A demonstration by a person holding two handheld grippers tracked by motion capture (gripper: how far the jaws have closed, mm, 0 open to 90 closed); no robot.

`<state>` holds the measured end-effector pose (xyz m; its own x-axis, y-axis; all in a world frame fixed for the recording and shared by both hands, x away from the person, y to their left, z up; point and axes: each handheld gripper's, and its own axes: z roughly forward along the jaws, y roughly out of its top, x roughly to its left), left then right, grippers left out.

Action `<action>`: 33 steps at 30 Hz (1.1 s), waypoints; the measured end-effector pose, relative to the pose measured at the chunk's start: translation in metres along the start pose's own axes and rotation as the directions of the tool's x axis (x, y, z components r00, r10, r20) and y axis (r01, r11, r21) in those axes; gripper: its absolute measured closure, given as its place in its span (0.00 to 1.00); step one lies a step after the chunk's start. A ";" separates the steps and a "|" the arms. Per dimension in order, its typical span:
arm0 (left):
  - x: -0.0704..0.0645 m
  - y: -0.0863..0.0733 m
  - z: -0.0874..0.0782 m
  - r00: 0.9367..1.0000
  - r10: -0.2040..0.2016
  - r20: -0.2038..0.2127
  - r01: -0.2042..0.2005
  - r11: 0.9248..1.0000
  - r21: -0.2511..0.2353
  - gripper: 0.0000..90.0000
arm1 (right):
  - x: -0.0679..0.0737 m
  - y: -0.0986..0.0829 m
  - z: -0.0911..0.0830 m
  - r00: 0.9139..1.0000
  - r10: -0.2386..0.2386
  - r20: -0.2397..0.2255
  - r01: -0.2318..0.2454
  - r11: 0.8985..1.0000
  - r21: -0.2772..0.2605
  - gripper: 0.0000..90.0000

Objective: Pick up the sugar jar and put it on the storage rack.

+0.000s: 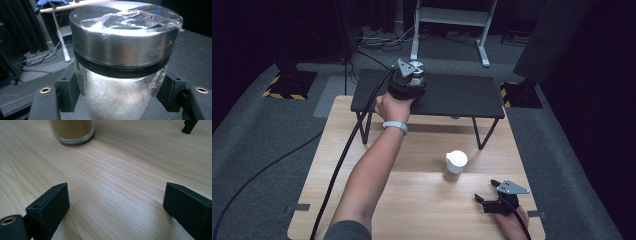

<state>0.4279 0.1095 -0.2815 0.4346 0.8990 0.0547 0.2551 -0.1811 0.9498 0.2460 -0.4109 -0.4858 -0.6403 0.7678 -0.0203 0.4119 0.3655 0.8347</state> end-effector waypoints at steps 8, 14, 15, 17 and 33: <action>0.005 -0.008 0.010 0.999 -0.053 0.003 0.053 0.999 -0.008 0.34 | 0.000 0.000 0.000 1.000 0.000 -0.001 0.000 1.000 0.000 0.07; 0.011 -0.018 0.001 0.998 -0.066 0.021 0.067 0.997 -0.044 0.18 | 0.000 0.000 0.000 1.000 0.000 -0.002 0.000 1.000 0.000 0.07; 0.012 -0.020 -0.004 0.998 -0.060 0.026 0.062 0.997 -0.053 0.17 | 0.000 0.000 0.000 1.000 -0.001 -0.001 0.001 1.000 0.000 0.07; 0.013 -0.023 -0.015 0.999 -0.033 0.032 0.035 0.998 -0.059 0.14 | 0.000 0.000 0.000 1.000 0.000 -0.001 0.000 1.000 0.000 0.07; 0.017 -0.099 -0.117 0.994 -0.009 0.109 0.020 0.995 -0.103 0.14 | 0.000 0.000 0.000 1.000 0.000 -0.002 0.000 1.000 0.001 0.07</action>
<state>0.3090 0.1894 -0.3381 0.5242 0.8515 0.0126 0.1736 -0.1213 0.9773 0.2463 -0.4110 -0.4856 -0.6414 0.7670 -0.0188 0.4129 0.3658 0.8341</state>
